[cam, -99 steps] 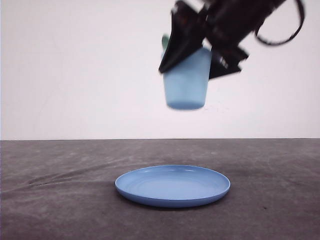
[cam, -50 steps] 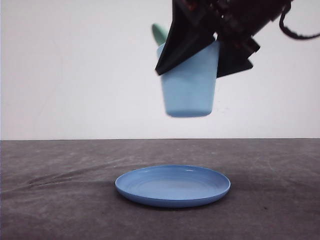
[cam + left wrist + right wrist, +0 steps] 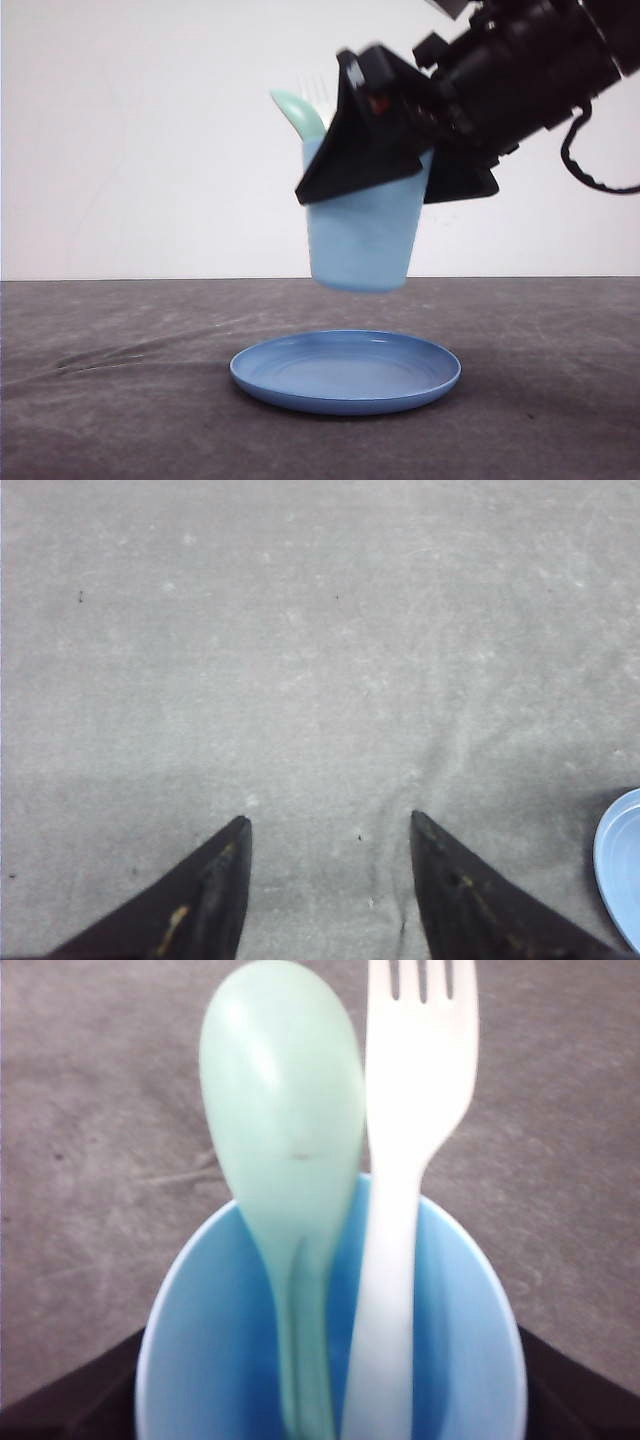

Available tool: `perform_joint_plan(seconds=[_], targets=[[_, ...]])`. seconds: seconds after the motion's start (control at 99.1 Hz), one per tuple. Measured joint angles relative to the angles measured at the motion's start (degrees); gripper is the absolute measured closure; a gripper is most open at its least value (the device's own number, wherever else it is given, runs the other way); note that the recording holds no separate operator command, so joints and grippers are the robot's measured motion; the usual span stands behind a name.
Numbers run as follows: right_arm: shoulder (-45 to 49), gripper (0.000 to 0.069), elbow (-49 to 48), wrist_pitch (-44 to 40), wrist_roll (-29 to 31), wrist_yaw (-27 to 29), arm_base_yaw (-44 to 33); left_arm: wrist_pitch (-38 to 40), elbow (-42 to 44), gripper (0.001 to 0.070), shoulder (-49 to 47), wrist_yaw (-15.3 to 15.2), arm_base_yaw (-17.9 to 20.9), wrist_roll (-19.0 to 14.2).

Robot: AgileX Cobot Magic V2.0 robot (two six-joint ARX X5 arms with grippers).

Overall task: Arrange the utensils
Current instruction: 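Lower the cup onto the plate center and open the right gripper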

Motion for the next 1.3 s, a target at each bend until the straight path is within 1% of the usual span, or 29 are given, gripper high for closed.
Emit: perform_joint_plan(seconds=[0.434,0.575,0.656,0.948,0.999,1.15,1.301], targets=[[12.4,0.0236,0.0,11.8,-0.8,1.1,0.0,0.0,0.0,0.0409,0.0,0.0,0.0,0.0],[15.4,0.0236,0.0,12.6,-0.8,1.4,0.0,0.0,0.0,0.0409,0.0,0.0,0.0,0.0],[16.8,0.0236,0.0,12.7,-0.8,2.5,0.0,0.0,0.0,0.0409,0.0,0.0,0.0,0.0],[17.3,0.0234,0.0,13.4,-0.8,2.5,0.0,0.0,0.0,0.0409,0.0,0.0,0.0,0.0],[17.3,0.021,0.0,13.4,-0.8,2.4,0.0,0.0,0.0,0.0409,0.0,0.0,0.0,0.0],[17.7,0.0092,0.0,13.1,-0.8,2.3,0.0,0.0,0.0,0.0409,0.0,0.0,0.0,0.0],[17.3,0.0067,0.0,11.9,-0.8,2.0,0.0,0.0,0.0,0.0409,0.0,0.0,0.0,0.0]])
